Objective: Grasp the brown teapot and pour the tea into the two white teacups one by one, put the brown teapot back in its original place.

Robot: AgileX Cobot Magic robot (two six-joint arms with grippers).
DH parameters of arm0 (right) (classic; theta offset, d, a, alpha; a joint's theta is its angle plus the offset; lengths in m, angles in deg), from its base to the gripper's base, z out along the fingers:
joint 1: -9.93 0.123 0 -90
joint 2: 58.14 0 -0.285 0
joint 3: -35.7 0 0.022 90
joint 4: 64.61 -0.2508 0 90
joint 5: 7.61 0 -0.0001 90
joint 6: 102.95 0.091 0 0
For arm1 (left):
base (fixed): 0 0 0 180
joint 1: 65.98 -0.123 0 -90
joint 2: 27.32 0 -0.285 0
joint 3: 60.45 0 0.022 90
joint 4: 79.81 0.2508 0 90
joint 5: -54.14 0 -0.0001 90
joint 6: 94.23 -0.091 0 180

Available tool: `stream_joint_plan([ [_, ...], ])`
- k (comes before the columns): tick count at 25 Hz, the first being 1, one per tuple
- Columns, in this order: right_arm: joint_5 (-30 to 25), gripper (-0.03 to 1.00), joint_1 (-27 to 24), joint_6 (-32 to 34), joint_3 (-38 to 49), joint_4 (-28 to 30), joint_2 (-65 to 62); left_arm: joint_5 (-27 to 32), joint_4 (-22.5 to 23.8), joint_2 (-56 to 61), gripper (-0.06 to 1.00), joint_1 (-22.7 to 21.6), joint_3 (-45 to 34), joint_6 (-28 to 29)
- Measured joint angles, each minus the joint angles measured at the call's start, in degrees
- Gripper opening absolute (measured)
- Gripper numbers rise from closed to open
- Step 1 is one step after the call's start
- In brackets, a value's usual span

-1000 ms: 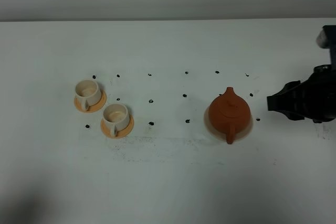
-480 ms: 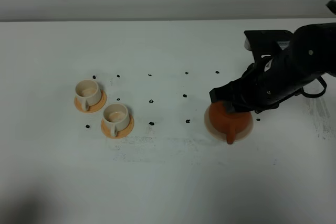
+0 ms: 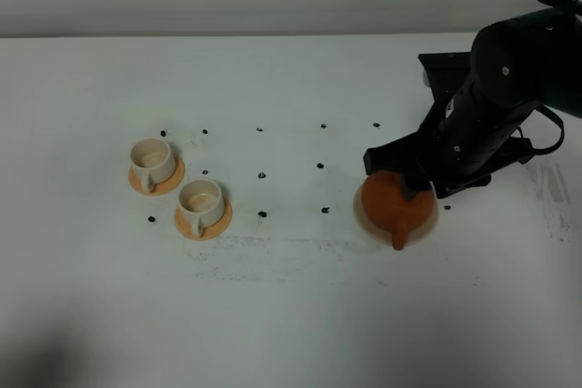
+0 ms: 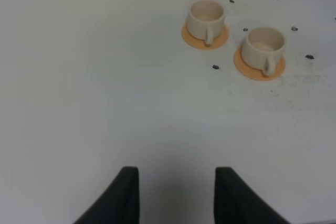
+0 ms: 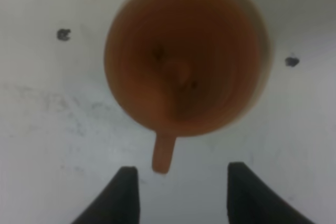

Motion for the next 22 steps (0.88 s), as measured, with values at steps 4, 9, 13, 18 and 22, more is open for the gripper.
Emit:
stream_joint_plan([
  [4,-0.71,0.41,2.37,0.9,-0.04,-0.29,0.6,0.0,0.0,0.0,0.37,0.0,0.0,0.0],
  [9,0.12,0.41,4.16,1.59,-0.04,-1.01,1.35,0.0,0.0,0.0,0.37,0.0,0.0,0.0],
  [13,1.33,0.41,4.21,2.15,-0.04,-1.52,2.12,0.0,0.0,0.0,0.37,0.0,0.0,0.0],
  [18,2.33,0.41,2.73,2.15,0.89,-2.44,2.95,0.0,0.0,0.0,0.37,0.0,0.0,0.0],
  [22,2.47,0.41,1.7,2.19,1.01,-2.39,3.03,0.0,0.0,0.0,0.37,0.0,0.0,0.0],
])
